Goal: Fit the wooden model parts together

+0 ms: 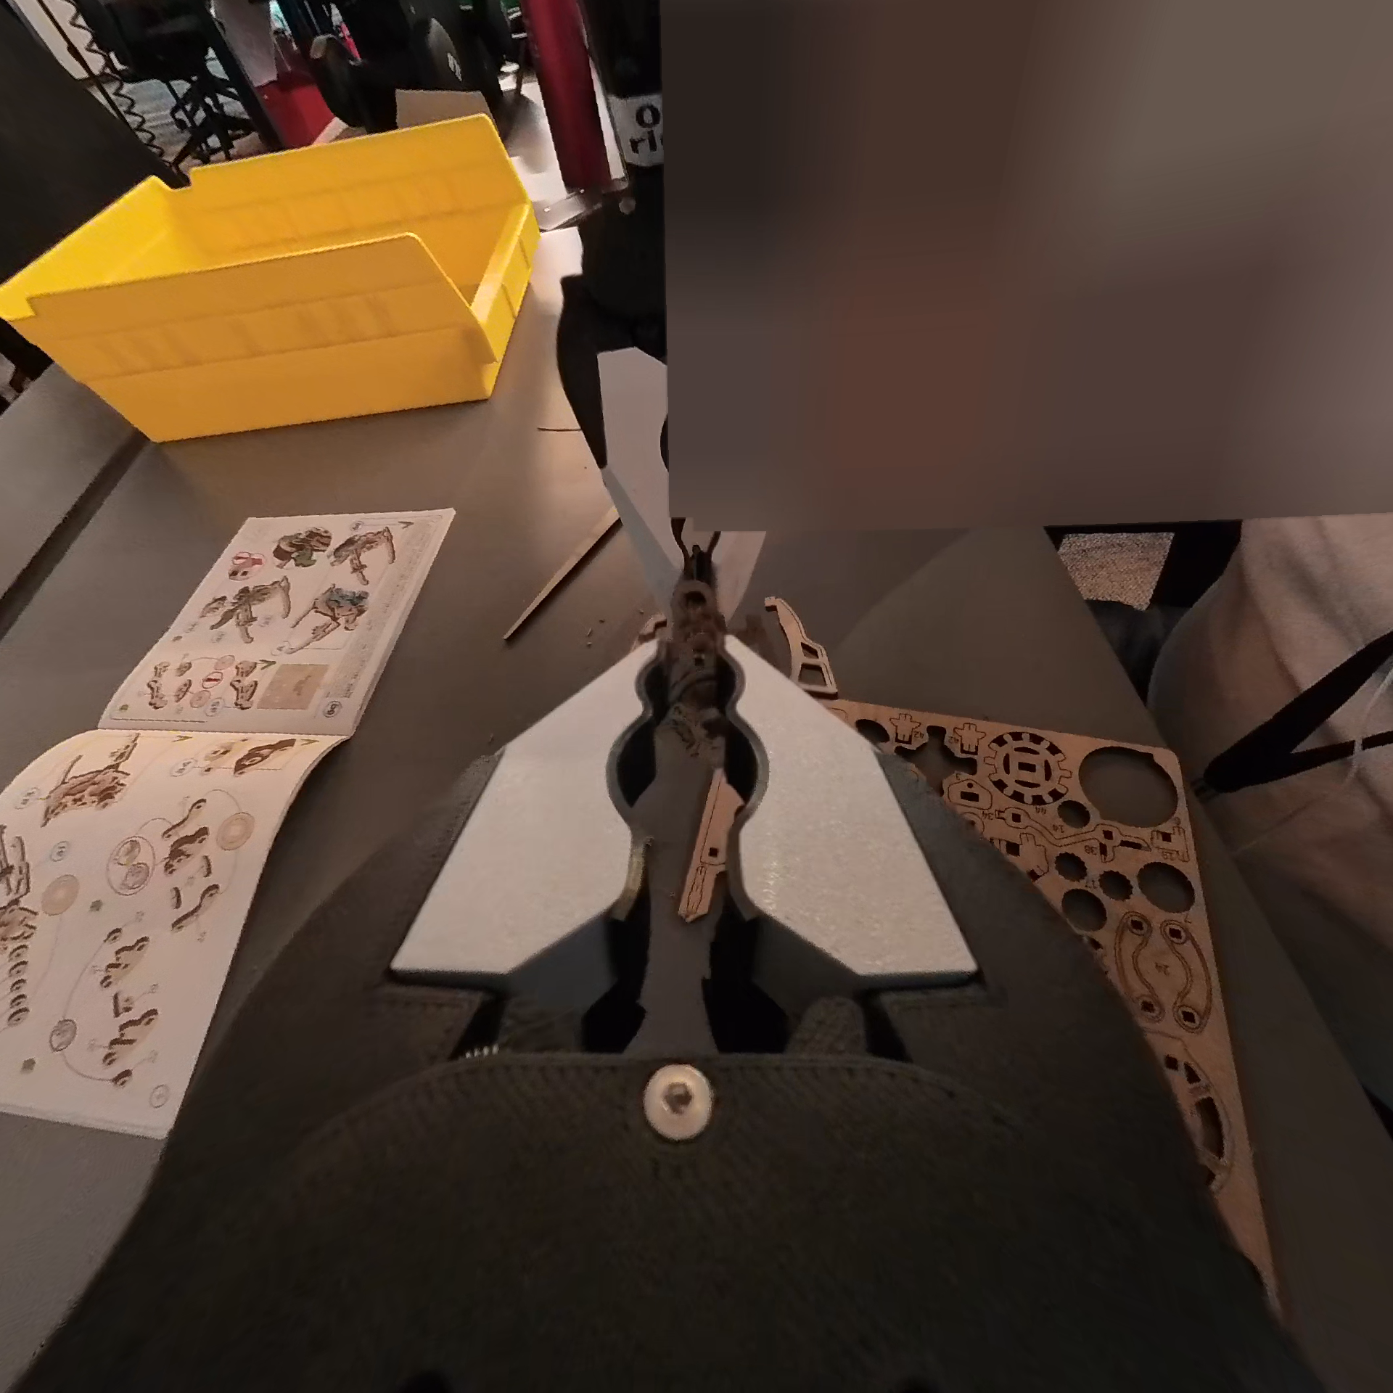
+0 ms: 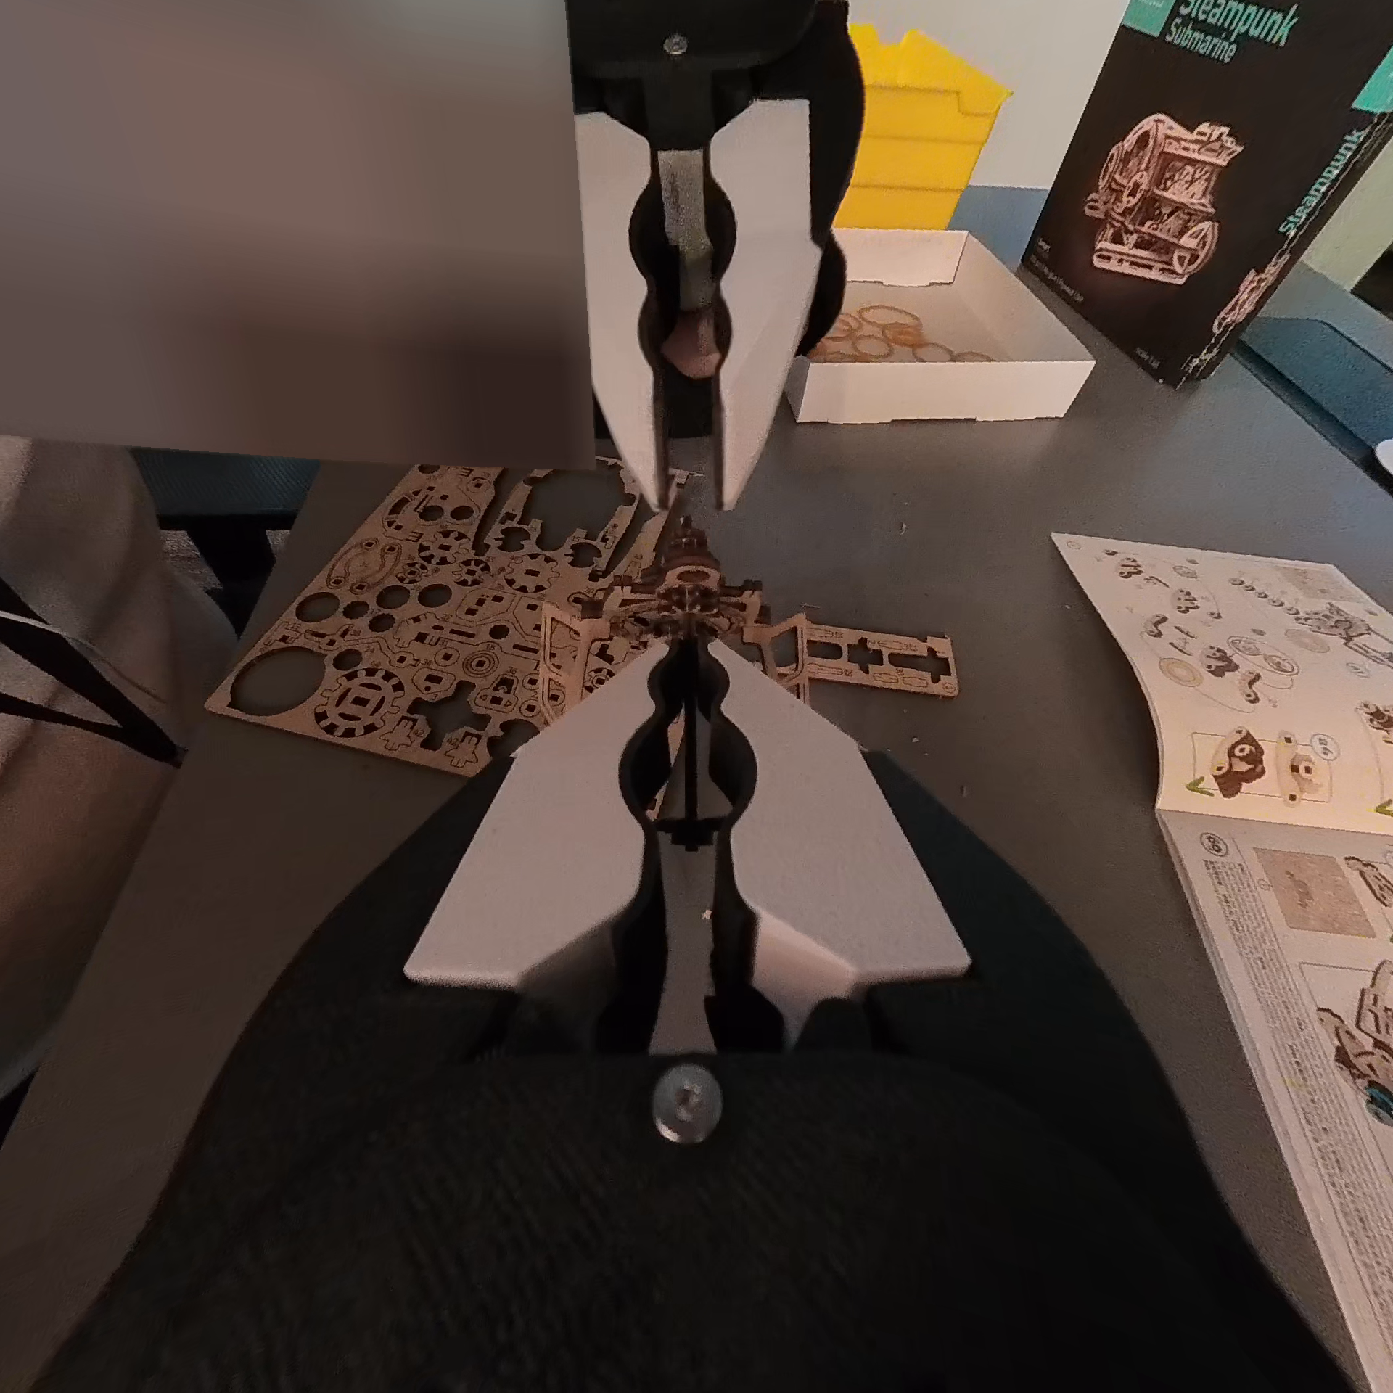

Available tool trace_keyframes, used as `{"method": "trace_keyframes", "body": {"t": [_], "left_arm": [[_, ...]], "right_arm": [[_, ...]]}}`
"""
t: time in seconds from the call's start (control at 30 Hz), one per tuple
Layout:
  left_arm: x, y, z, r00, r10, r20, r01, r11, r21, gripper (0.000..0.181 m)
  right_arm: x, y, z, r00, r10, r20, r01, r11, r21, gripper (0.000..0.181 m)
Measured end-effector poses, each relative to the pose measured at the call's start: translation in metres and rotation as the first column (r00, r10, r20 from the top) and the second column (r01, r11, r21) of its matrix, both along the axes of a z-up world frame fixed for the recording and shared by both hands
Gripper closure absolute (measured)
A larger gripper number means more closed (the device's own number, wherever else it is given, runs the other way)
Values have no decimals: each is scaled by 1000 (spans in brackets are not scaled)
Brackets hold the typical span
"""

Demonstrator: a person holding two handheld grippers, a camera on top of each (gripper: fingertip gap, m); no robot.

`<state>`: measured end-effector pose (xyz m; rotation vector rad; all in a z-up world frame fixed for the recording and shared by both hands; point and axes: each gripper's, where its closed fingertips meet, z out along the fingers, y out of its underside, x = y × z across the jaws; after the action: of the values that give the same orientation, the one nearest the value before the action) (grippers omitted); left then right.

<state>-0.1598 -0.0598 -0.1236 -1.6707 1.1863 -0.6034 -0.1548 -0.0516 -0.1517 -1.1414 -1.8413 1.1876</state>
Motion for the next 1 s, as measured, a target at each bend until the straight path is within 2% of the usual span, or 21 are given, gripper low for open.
{"method": "trace_keyframes", "body": {"t": [0.4, 0.83, 1.0], "left_arm": [[5, 0, -6, 1000, -3, -12, 3, 1000, -5, 165], [-11, 13, 47, 962, 73, 264, -89, 995, 48, 155], [-23, 24, 55, 928, 132, 348, -146, 989, 15, 156]], "right_arm": [[0, -2, 0, 1000, 8, 4, -8, 1000, -5, 181], [1, 2, 3, 1000, -8, -10, 7, 1000, -7, 180], [1, 5, 5, 1000, -17, -19, 17, 1000, -10, 180]]}}
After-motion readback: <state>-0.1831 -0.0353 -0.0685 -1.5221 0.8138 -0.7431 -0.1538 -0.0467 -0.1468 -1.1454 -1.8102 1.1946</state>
